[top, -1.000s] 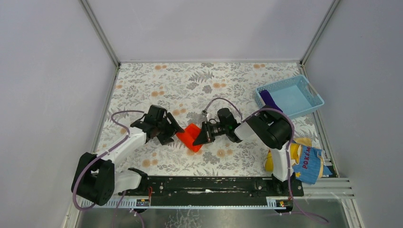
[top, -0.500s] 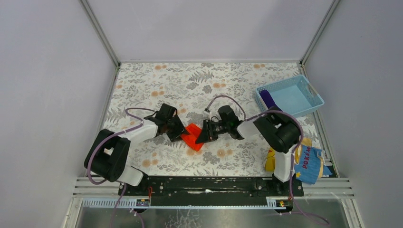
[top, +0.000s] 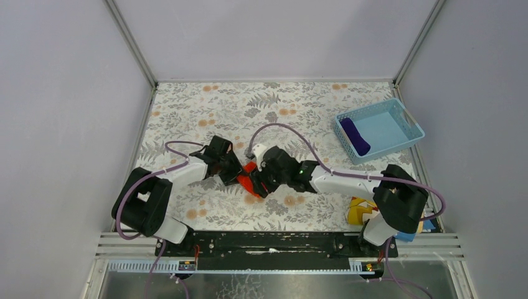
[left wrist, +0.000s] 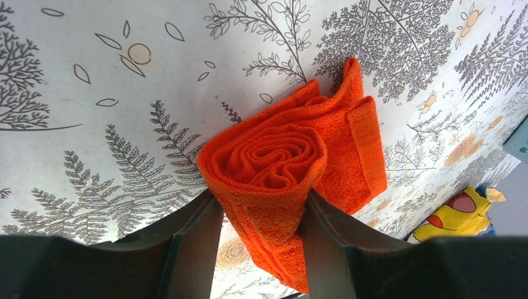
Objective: Roll the towels
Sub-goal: Roll the towel at the center of the board.
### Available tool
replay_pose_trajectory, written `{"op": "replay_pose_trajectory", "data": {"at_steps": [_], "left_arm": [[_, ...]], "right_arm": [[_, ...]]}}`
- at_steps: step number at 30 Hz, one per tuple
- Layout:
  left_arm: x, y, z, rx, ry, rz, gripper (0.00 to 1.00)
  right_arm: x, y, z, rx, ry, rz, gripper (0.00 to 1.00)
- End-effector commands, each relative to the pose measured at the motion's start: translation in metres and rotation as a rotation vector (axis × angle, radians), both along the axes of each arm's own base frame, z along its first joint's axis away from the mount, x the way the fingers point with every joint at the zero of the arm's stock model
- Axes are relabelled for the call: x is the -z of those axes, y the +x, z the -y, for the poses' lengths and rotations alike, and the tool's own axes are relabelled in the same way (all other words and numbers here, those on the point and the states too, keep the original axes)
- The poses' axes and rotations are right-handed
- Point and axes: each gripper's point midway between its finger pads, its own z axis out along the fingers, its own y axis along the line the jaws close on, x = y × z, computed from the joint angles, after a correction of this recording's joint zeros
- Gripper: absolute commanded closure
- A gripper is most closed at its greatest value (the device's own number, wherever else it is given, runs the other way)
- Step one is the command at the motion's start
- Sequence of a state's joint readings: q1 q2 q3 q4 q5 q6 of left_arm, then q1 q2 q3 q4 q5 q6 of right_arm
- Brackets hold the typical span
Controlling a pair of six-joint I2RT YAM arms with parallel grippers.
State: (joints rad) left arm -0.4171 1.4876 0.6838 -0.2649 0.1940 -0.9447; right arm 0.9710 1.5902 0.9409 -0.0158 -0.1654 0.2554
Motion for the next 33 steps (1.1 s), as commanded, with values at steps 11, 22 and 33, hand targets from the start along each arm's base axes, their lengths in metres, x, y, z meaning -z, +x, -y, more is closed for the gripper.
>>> {"op": "replay_pose_trajectory", "data": {"at_steps": [11,22,33], "left_arm": [[0.025,-0.013,-0.018,0.012,0.112,-0.059,0.51],[0.013,-0.009,-0.011,0.017,0.071,-0.033,0.46],[-0.045,0.008,-0.038,-0.132,0.029,0.118,0.27]], "right_arm": [[0.027,0.001,-0.026,-0.132,-0.341,0.414,0.35],[0.079,0.002,0.004,-0.151,-0.541,0.384,0.55],[0.064,-0.032,-0.018,-0.304,-0.186,-0.077,0.82]]}}
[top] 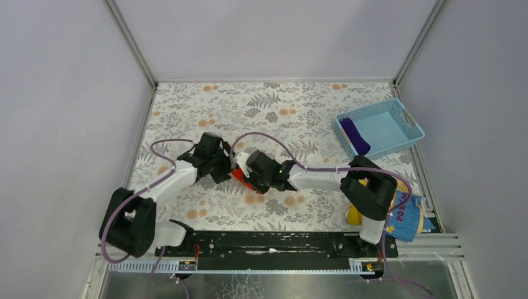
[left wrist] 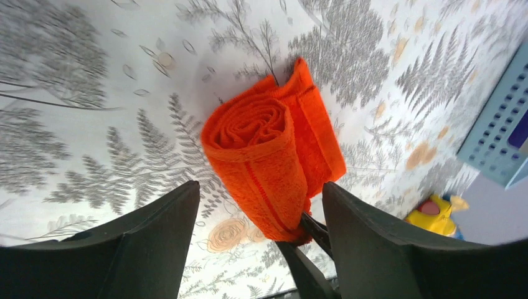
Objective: Roll the towels
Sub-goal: Roll the towel at the center of the board.
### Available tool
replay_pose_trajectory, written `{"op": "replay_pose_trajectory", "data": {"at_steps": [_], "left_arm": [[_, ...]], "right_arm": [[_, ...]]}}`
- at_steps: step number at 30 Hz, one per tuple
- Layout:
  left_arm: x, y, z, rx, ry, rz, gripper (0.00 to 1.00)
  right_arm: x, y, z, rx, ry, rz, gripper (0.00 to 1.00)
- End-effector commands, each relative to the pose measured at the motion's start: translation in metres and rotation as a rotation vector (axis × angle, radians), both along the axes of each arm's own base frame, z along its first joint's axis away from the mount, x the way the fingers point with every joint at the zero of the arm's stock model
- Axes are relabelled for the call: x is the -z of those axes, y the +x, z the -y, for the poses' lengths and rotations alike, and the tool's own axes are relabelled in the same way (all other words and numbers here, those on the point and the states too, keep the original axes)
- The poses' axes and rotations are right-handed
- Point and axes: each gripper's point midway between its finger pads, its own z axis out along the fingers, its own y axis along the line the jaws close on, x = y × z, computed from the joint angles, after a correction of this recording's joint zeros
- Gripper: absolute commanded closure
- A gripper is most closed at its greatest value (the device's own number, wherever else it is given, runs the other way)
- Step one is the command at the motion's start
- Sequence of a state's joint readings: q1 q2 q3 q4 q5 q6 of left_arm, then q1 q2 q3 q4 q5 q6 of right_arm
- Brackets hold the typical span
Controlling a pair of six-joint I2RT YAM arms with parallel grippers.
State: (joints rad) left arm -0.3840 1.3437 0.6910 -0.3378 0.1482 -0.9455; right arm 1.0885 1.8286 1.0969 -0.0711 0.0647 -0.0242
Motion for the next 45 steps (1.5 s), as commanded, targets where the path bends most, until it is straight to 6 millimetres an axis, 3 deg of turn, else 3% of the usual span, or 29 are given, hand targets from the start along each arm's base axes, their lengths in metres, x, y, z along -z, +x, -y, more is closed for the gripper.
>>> {"op": "replay_pose_trajectory", "data": {"at_steps": [1,8,14,23,29,35,43,45], "left_arm": [[-0.013,-0.001,-0.024,-0.083,0.014,0.036,0.26],[-0.009,-0.015,-0.017,-0.052,-0.043,0.010,0.24],[0.001,-0.024,-0.013,-0.041,-0.065,-0.018,0.28],[0.007,-0.023,-0.012,-0.036,-0.045,-0.018,0.32],[0.020,-0.013,-0.003,-0.003,-0.007,-0.037,0.42],[0.037,-0.010,0.002,0.032,0.044,-0.070,0.55],[0.063,-0.025,-0.006,0.058,0.116,-0.146,0.61],[0.067,-0.030,-0.010,0.058,0.135,-0.162,0.61]], "right_arm": [[0.013,-0.048,0.001,-0.099,0.082,-0.385,0.82],[0.004,-0.056,-0.005,-0.111,0.213,-0.641,0.81],[0.003,-0.045,-0.004,-0.040,0.291,-0.770,0.81],[0.023,-0.035,0.004,0.077,0.354,-0.948,0.81],[0.036,-0.029,0.014,0.162,0.388,-1.021,0.80],[0.042,-0.022,0.023,0.208,0.360,-0.964,0.74],[-0.004,0.005,0.038,0.218,0.312,-0.646,0.44],[-0.017,0.010,0.040,0.211,0.277,-0.535,0.41]]}}
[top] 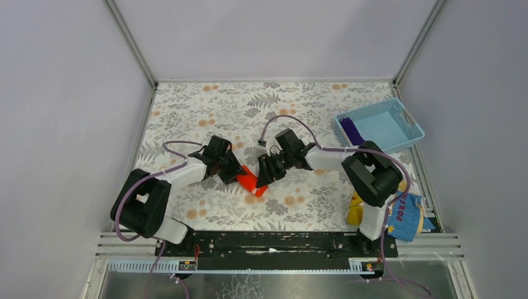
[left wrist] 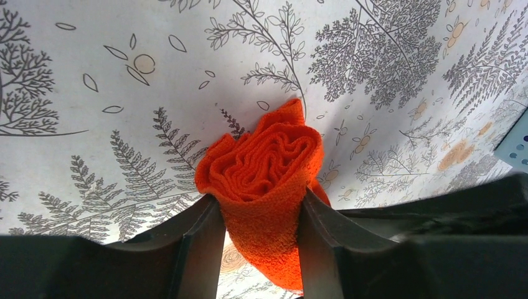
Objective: Roll the towels
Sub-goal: Roll the towel at the center of the board.
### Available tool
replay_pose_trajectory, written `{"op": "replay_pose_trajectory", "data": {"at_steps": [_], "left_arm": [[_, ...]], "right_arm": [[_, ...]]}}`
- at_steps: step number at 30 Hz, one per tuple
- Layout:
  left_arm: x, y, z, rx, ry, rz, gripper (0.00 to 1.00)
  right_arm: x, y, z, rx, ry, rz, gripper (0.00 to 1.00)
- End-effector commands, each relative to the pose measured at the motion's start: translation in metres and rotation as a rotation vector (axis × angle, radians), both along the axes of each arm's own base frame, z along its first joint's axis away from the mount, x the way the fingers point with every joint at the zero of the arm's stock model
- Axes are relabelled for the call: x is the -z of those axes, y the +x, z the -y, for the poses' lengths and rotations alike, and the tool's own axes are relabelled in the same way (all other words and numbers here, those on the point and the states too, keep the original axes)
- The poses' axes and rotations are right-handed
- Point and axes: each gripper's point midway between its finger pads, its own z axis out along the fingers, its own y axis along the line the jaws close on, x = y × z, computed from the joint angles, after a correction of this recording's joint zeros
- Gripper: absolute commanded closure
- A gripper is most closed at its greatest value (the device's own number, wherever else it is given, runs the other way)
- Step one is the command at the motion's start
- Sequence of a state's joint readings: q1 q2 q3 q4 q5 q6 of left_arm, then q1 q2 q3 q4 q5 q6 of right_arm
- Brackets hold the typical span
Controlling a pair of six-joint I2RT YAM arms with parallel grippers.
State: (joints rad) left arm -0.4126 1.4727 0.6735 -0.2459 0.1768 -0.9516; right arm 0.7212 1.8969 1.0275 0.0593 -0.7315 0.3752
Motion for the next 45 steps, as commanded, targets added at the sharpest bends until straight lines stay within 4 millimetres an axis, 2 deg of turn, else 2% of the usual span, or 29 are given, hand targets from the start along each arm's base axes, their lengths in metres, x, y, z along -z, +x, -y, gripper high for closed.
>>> {"op": "replay_pose_trajectory", "data": {"at_steps": [1,5,6,9,12,15,22,28,34,41,45], "left_arm": [[0.036,-0.027,-0.025,0.023,0.146,-0.103,0.61],[0.038,-0.032,-0.028,0.031,0.164,-0.122,0.61],[0.037,-0.032,-0.028,0.033,0.164,-0.123,0.61],[0.038,-0.033,-0.028,0.042,0.171,-0.134,0.60],[0.037,-0.032,-0.027,0.046,0.167,-0.138,0.60],[0.037,-0.031,-0.027,0.047,0.166,-0.137,0.59],[0.036,-0.030,-0.023,0.053,0.155,-0.146,0.58],[0.036,-0.030,-0.022,0.054,0.150,-0.148,0.57],[0.036,-0.030,-0.020,0.059,0.147,-0.149,0.57],[0.033,-0.026,-0.018,0.068,0.143,-0.139,0.57],[0.031,-0.025,-0.017,0.072,0.143,-0.134,0.56]], "right_arm": [[-0.013,0.009,0.025,0.025,-0.209,0.267,0.39],[-0.031,0.013,0.024,0.018,-0.373,0.561,0.34],[-0.044,0.017,0.025,0.039,-0.407,0.658,0.33],[-0.060,0.018,0.023,0.049,-0.486,0.857,0.31],[-0.071,0.010,0.009,0.019,-0.503,0.982,0.29],[-0.072,0.000,-0.009,-0.030,-0.501,1.055,0.26],[-0.051,-0.009,-0.039,-0.119,-0.543,1.169,0.26],[-0.027,-0.006,-0.044,-0.146,-0.604,1.223,0.28],[0.003,-0.002,-0.036,-0.192,-0.713,1.222,0.31],[0.039,-0.011,-0.012,-0.264,-0.830,1.112,0.39],[0.058,-0.010,0.011,-0.291,-0.912,1.003,0.44]]}}
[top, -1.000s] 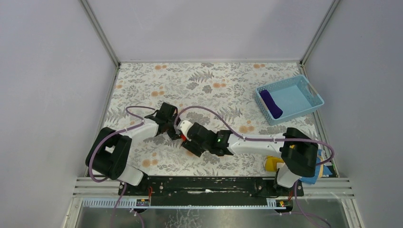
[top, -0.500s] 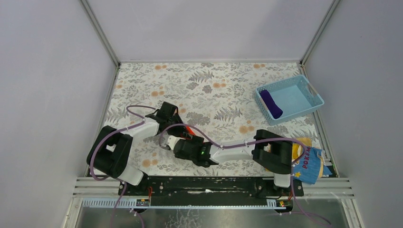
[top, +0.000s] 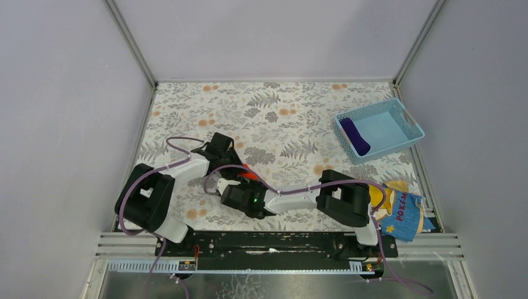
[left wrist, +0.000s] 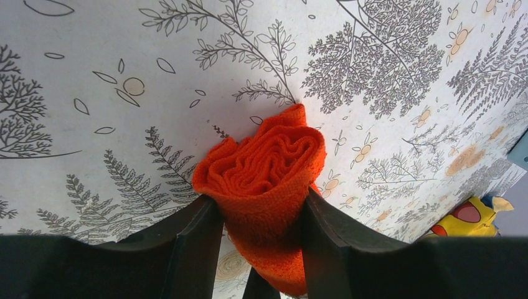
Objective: Roll the towels
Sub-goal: Roll the towel at the center of the board.
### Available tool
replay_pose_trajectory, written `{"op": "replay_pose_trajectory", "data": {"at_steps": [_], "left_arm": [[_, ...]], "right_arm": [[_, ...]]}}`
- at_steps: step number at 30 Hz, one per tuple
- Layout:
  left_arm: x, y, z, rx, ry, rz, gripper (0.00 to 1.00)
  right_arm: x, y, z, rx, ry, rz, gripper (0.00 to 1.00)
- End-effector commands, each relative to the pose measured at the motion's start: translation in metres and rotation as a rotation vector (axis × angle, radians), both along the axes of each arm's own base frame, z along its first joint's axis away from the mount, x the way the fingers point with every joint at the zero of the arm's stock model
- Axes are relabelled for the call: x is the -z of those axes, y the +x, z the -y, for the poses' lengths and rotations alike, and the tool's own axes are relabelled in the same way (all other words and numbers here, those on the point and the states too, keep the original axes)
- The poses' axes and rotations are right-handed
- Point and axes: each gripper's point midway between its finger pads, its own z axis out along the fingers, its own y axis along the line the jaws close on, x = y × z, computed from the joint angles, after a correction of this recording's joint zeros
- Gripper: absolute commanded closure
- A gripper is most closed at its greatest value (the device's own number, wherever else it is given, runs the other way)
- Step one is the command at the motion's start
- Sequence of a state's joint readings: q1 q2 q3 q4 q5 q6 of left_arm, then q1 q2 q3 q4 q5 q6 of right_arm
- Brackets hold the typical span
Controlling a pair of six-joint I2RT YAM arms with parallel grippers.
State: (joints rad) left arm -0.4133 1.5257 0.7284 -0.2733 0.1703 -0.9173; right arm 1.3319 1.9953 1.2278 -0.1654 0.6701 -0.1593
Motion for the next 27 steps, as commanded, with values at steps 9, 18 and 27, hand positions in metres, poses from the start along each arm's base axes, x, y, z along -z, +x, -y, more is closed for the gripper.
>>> {"op": "replay_pose_trajectory", "data": {"at_steps": [9,18,27], "left_arm": [[0.020,-0.025,-0.013,0.053,0.100,-0.096,0.53],[-0.015,0.009,-0.018,0.041,0.149,-0.006,0.38],[-0.078,0.066,-0.071,-0.050,0.200,0.095,0.31]], "right_arm": [[0.076,-0.013,0.062,0.115,-0.169,-0.324,0.57],[0.062,-0.034,0.063,0.055,-0.058,-0.480,0.90],[0.005,-0.027,0.071,0.050,0.030,-0.457,0.98]]}}
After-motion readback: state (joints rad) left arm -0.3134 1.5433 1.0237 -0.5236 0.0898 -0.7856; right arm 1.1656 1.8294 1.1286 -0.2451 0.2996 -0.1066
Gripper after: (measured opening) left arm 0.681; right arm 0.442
